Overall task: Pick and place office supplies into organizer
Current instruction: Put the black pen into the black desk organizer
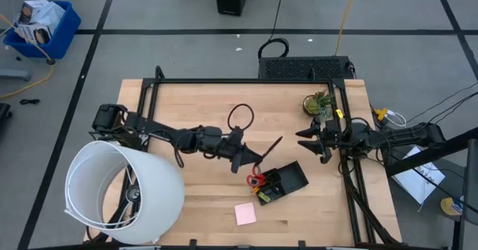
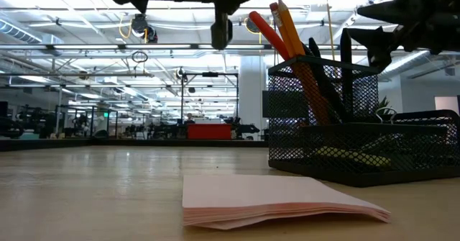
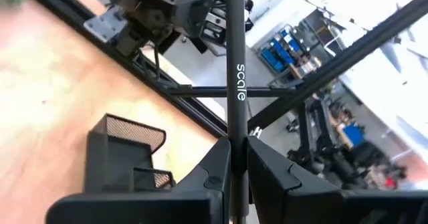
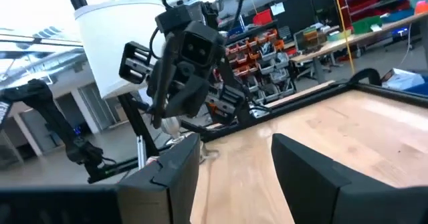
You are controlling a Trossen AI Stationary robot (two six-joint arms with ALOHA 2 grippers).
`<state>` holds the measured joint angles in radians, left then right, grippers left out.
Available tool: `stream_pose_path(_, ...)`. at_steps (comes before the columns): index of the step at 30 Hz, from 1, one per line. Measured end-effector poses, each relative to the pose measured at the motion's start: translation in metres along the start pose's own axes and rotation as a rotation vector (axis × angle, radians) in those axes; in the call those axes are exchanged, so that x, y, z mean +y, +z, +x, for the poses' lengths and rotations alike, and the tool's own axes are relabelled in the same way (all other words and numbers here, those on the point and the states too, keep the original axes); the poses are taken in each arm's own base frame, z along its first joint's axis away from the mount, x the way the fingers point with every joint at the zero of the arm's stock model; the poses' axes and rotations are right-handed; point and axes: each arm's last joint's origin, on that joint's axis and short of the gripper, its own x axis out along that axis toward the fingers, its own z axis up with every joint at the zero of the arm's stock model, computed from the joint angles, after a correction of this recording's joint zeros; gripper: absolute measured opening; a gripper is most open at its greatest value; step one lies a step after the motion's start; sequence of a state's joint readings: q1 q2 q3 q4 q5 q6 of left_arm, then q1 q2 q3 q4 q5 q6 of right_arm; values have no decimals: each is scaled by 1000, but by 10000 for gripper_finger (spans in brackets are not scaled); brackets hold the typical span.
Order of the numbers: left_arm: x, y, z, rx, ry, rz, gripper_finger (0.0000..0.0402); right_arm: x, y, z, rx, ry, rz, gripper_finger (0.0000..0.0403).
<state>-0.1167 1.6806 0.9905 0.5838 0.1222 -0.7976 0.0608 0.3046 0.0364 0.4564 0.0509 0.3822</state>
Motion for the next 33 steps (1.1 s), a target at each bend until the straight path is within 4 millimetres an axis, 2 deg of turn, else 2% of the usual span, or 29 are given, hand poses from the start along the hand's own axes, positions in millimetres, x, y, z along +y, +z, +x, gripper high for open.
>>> stream_pose_path(9, 6, 2, -1, 12, 26, -247, 42, -4, -7, 4, 64, -53, -156, 183)
stream_pose_path(13, 9, 5, -2, 36, 17, -313, 42, 0, -9, 8, 74, 6, -322, 183)
stream_pose_path(18, 13, 8, -2, 31, 30, -395, 42, 14, -9, 13, 2, 121, -581, 183)
stream_pose_path(20, 15, 9, -3, 26, 33, -392, 42, 19, -14, 14, 24, 142, -706, 183)
stream_pose_path(23, 16, 11, -3, 20, 37, -398, 42, 22, -28, 17, 132, 62, -872, 183)
stream_pose_path(27, 18, 12, -3, 4, 55, -407, 42, 39, -25, 27, 147, 43, -1035, 183)
stream_pose_path(30, 20, 13, -4, -3, 62, -408, 42, 47, -33, 30, 222, 1, -1170, 183)
stream_pose_path(33, 21, 13, -4, -5, 69, -407, 42, 63, -34, 36, 241, -6, -1282, 183)
